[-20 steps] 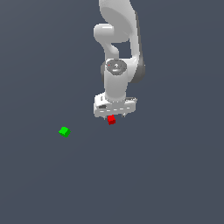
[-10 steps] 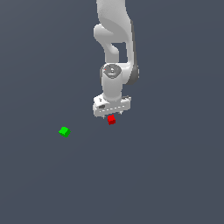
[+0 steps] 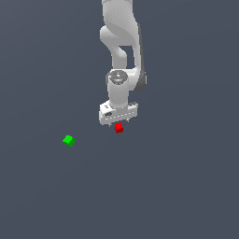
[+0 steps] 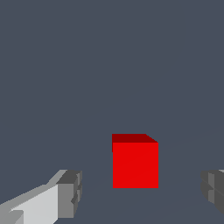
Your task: Stack the red cube on top of the green cube.
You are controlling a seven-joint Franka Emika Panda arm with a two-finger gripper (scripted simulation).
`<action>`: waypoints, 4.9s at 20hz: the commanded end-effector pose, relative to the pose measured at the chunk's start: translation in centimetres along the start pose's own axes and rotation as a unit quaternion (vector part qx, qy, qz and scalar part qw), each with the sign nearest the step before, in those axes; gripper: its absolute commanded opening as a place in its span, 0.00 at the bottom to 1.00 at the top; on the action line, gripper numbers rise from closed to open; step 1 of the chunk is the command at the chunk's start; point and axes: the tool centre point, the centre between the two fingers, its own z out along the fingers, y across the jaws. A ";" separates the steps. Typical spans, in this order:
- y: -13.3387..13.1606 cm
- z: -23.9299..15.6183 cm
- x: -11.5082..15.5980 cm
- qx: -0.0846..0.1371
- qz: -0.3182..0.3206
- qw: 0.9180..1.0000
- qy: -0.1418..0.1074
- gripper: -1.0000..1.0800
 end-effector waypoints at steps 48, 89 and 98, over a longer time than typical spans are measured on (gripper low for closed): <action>0.0 -3.3 -0.2 0.000 -0.002 1.000 0.001 0.00; 23.8 0.1 -0.6 -0.001 -0.002 1.000 0.000 0.00; 27.6 0.9 -0.4 0.000 -0.002 1.000 0.001 0.00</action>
